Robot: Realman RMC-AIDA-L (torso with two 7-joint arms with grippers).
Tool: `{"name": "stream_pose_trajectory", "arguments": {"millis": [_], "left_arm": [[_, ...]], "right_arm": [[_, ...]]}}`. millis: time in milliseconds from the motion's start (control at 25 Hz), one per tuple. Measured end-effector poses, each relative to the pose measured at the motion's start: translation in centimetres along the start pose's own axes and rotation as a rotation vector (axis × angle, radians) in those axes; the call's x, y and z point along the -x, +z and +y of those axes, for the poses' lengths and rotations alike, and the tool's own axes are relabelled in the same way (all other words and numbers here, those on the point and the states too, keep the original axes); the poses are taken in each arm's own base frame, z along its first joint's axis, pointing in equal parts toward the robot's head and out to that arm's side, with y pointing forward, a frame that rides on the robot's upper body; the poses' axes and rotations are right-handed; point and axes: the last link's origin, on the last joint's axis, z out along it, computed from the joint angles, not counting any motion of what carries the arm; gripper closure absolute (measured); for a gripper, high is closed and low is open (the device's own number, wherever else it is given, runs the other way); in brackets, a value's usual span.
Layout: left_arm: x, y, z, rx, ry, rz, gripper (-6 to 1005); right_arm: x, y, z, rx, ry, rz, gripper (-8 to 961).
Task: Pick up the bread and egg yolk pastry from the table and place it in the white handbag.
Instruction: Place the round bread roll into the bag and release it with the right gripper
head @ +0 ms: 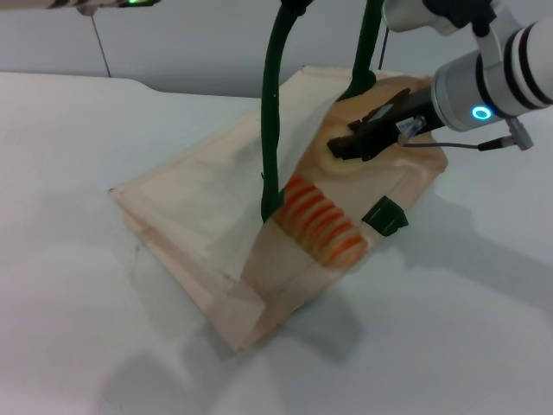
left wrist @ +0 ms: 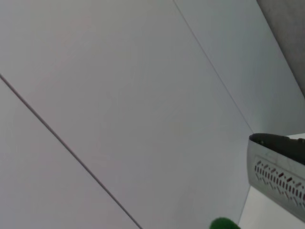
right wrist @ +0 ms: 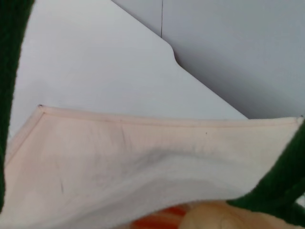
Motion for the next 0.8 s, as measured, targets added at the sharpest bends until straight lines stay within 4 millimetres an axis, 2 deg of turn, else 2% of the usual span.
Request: {"name": "stream_pose_trajectory", "arguments": {"millis": [320, 560, 680, 800], "left_arm": [[0.3, -0.1, -0.1, -0.011, -0.001, -0.009, 826], [0.5, -0.1, -0.3, -0.022, -0.002, -0.013, 825], [0.8, -0.2, -0.3, -0.025, -0.008, -0.02, 824], [1.3, -0.2, -0.5, -0.037, -0.011, -0.035, 824]], "right_arm": [[-0.5, 0.0, -0.7, -0.015, 0.027, 0.007, 573], [-1.3, 0.2, -1.1, -0.015, 0.052, 0.027, 334], [-1.8, 0.2, -1.3, -0.024, 0.056, 0.044, 289], [-2.6, -0.1, -1.9, -0.036, 0.076, 0.07, 290]]}}
